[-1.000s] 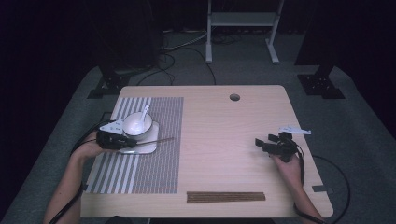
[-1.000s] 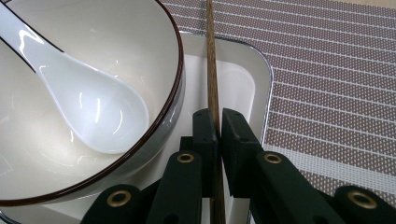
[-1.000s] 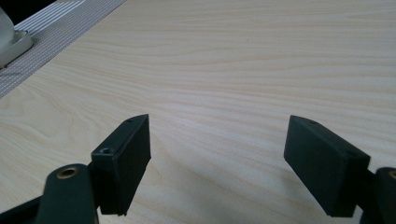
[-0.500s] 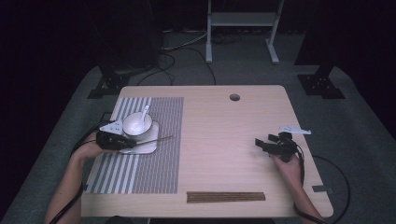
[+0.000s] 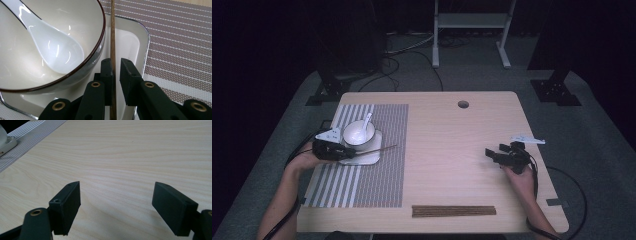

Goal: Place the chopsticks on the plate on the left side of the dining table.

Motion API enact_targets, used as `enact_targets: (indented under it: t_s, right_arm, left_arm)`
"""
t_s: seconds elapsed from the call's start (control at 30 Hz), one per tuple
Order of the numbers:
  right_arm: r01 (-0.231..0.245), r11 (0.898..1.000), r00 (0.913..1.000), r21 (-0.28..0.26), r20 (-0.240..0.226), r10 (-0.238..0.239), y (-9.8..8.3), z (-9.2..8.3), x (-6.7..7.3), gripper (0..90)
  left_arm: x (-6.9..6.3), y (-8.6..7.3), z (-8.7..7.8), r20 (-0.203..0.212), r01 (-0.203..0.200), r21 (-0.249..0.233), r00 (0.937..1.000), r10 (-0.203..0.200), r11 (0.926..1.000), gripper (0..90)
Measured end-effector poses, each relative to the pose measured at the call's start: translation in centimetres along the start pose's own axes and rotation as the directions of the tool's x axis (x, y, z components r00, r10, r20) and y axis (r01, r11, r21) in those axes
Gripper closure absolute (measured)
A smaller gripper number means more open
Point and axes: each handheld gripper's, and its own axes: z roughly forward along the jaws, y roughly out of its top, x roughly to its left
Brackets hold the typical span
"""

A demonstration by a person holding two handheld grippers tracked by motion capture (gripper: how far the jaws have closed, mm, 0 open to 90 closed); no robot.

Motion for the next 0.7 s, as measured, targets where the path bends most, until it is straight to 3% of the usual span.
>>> enact_targets:
  t_s: [0.27, 0.7]
  right_arm:
    - [0.002, 1.0, 1.0, 0.0, 0.001, -0.002, 0.0, 0.0, 0.0, 21.5]
    - [0.0, 1.0, 1.0, -0.002, 0.001, 0.0, 0.0, 0.0, 0.0, 21.5]
  left_arm:
    - [-0.5, -0.3, -1.0, 0.009, 0.001, -0.002, 1.0, -0.001, 1.0, 81.6]
    - [-0.8, -1.0, -1.1, 0.036, 0.017, 0.026, 0.9992, -0.018, 0.9995, 85.5]
